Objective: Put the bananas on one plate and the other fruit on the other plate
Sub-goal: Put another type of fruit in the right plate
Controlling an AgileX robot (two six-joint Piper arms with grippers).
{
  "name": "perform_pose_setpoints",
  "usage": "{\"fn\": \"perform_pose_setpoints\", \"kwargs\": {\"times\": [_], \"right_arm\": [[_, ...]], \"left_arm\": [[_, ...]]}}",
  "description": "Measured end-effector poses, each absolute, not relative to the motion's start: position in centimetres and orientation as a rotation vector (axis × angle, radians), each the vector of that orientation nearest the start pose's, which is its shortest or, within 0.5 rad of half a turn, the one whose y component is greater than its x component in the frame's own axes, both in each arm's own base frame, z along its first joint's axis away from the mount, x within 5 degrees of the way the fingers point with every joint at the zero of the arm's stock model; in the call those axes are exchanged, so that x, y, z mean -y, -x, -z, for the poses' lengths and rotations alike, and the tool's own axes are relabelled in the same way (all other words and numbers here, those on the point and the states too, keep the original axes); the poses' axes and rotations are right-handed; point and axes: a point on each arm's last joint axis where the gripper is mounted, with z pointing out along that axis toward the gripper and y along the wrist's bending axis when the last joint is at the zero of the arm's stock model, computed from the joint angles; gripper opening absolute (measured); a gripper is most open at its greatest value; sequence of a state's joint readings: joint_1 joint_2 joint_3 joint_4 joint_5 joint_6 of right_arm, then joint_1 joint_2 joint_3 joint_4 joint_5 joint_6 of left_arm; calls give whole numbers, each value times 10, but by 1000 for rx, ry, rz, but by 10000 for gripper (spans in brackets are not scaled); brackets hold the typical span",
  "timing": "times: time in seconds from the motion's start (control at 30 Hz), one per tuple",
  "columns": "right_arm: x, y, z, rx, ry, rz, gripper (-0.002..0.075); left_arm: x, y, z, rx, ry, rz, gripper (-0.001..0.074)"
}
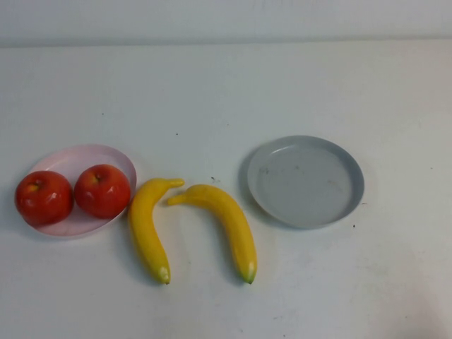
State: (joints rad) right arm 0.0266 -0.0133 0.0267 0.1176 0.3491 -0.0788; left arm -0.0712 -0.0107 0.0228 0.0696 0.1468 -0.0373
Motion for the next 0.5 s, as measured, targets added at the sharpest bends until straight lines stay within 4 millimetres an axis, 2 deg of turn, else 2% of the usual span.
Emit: {"fn": "perform_pose_setpoints", "kwargs": {"times": [0.23,0.5], "right_arm": [[-5,-53,-174,-1844,23,-78,-17],[-5,-53,-174,-1844,22,-80,-17]], "left_arm": [[2,-53,-173,-1853,-75,11,2],[2,-53,-172,-1871,-73,12,2]]}}
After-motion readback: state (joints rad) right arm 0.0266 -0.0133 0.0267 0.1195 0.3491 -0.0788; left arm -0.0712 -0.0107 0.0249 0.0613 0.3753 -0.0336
